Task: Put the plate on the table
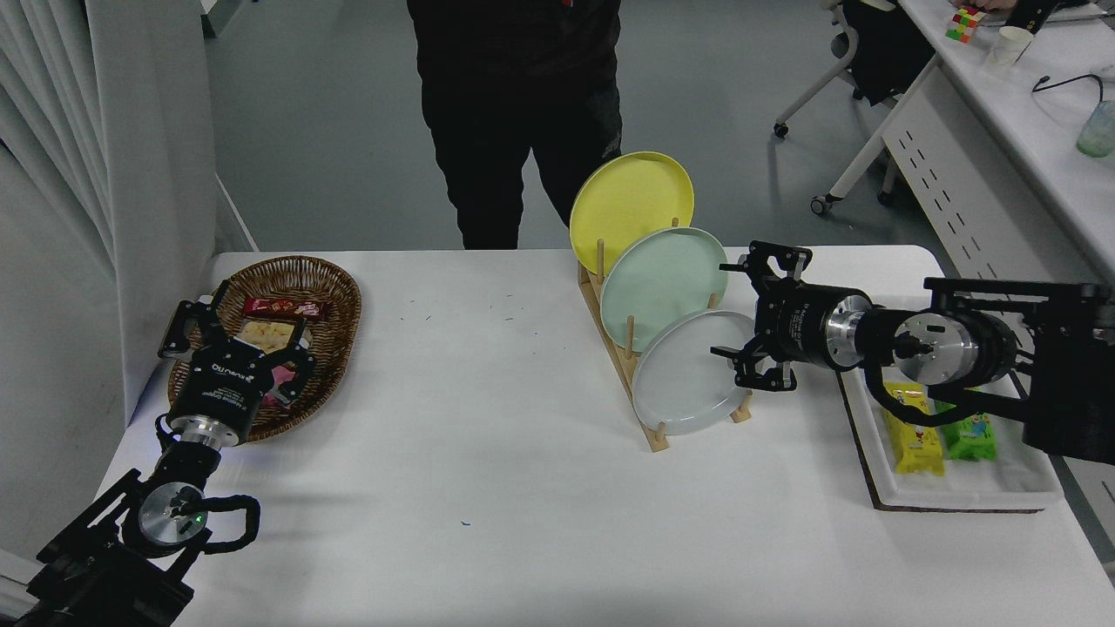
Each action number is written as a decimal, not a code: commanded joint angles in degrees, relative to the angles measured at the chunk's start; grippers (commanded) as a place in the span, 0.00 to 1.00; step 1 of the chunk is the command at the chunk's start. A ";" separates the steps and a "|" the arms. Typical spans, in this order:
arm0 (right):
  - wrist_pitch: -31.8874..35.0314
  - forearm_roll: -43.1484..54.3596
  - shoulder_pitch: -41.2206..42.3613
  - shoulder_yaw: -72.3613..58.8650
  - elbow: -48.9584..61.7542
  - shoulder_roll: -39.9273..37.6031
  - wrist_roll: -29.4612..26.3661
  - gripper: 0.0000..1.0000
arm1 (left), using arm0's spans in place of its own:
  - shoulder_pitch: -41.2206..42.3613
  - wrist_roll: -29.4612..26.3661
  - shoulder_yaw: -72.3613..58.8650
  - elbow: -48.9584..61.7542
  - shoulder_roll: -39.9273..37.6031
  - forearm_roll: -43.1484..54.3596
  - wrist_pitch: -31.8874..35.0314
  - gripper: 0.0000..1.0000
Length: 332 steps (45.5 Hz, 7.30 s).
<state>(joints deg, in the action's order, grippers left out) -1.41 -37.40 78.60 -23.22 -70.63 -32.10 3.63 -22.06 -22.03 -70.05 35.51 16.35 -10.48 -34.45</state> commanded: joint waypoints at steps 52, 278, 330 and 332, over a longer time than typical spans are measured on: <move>2.90 14.99 -2.57 4.32 8.84 5.02 -6.09 1.00 | 0.00 0.05 0.00 0.00 0.00 0.02 0.00 0.98; 5.54 12.97 -2.40 8.81 14.38 6.78 -17.95 0.34 | 0.00 -0.03 0.00 0.00 0.00 0.02 0.00 0.98; 5.54 12.61 -1.60 7.75 14.11 5.82 -18.39 0.23 | 0.00 -0.03 0.00 0.00 0.00 0.02 0.00 0.98; 5.63 12.61 -1.52 7.75 14.11 5.64 -18.48 0.19 | 0.00 0.05 0.00 0.00 0.00 0.02 0.00 0.98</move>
<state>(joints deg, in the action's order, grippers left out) 4.02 -24.71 76.89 -15.24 -56.35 -26.03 -14.76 -22.06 -22.05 -70.05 35.50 16.35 -10.47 -34.45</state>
